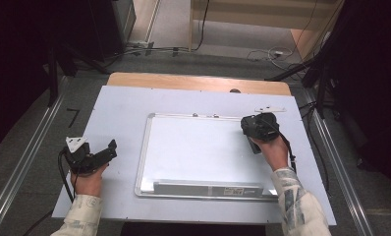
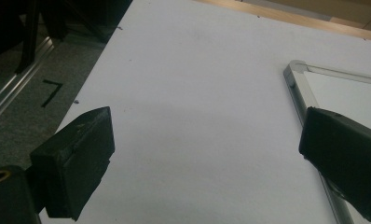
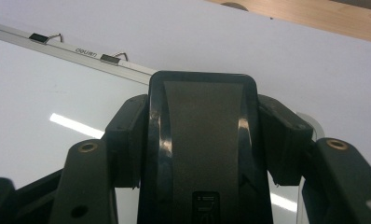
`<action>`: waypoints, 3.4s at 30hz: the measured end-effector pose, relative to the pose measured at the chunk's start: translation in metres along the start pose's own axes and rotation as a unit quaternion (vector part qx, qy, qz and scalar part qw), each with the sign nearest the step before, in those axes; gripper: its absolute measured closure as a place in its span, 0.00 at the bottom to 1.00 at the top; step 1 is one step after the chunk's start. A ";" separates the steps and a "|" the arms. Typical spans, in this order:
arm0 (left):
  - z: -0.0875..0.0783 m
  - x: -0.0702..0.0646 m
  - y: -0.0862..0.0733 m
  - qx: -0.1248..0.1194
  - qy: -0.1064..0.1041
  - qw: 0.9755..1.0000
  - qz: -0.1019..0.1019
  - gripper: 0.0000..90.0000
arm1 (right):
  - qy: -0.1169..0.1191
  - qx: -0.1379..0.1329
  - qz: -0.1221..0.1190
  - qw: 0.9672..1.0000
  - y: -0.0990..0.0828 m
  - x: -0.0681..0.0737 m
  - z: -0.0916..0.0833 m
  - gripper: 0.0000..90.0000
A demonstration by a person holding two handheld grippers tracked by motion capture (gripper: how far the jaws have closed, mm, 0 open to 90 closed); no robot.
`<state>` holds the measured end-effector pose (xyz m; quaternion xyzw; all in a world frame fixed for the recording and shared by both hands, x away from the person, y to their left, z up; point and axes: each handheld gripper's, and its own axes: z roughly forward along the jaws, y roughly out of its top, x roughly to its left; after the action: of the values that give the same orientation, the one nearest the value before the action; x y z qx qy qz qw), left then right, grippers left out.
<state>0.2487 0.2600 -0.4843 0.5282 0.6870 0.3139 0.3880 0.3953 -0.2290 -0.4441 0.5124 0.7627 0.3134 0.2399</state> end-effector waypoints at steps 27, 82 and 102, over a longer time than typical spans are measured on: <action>-0.001 0.000 0.001 -0.003 0.000 1.000 -0.001 0.04 | -0.011 -0.015 0.019 1.000 -0.032 0.007 -0.037 0.43; -0.004 0.003 0.000 -0.003 0.002 1.000 -0.001 0.04 | -0.066 -0.039 0.063 0.995 -0.097 -0.010 -0.081 0.24; -0.004 0.003 -0.001 -0.001 0.003 1.000 0.003 0.04 | -0.092 -0.043 0.090 0.991 -0.115 -0.049 -0.100 0.24</action>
<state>0.2440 0.2629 -0.4834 0.5287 0.6866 0.3172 0.3853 0.2719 -0.3298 -0.4564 0.5946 0.6742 0.3176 0.3018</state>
